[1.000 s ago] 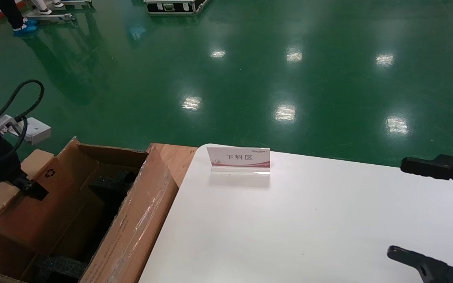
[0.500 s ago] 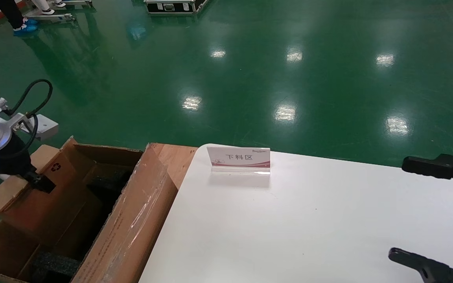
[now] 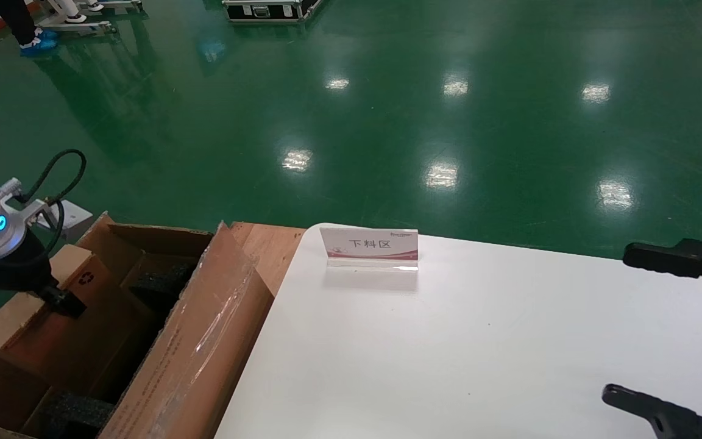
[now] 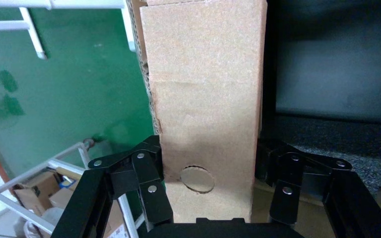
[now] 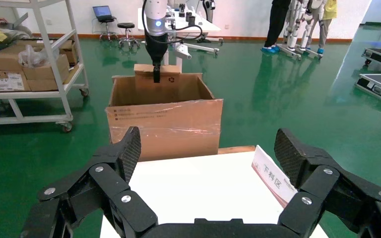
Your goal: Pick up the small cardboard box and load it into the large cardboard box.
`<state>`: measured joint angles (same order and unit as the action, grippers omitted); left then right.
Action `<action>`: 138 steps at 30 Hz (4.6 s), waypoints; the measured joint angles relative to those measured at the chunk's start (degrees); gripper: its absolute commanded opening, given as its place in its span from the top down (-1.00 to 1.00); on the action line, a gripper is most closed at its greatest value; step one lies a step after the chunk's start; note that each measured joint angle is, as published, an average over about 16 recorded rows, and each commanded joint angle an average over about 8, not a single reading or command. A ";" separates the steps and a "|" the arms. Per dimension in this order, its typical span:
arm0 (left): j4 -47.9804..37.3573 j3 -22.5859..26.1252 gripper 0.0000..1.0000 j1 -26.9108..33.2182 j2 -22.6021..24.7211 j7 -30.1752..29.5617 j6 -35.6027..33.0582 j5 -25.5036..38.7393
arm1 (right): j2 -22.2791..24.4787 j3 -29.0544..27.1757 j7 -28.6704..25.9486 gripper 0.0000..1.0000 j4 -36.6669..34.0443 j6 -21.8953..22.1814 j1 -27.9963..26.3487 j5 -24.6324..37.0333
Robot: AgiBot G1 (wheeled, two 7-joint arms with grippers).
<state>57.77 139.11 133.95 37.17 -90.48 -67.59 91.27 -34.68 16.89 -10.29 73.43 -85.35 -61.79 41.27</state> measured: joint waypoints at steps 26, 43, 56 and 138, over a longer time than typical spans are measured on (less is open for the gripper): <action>-3.19 0.05 -1.00 -3.91 -0.06 1.13 1.23 -1.86 | 0.02 0.07 0.02 -1.00 -0.02 0.03 0.01 -0.04; -2.91 0.15 -1.00 -3.66 -0.10 0.99 1.01 -1.56 | 0.03 0.04 0.02 -1.00 -0.02 0.03 0.01 -0.04; 2.98 -2.30 -1.00 1.69 -0.80 3.87 4.32 -0.75 | 0.02 0.05 0.04 -1.00 -0.05 0.02 -0.01 -0.05; 15.84 -121.59 -1.00 -71.28 -2.14 78.79 -17.69 -48.78 | -0.19 -0.49 -0.24 1.00 0.04 -0.19 0.12 0.34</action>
<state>73.61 17.52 62.67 35.02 -11.69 -85.29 42.50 -34.88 16.39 -10.53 73.47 -85.55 -61.66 41.61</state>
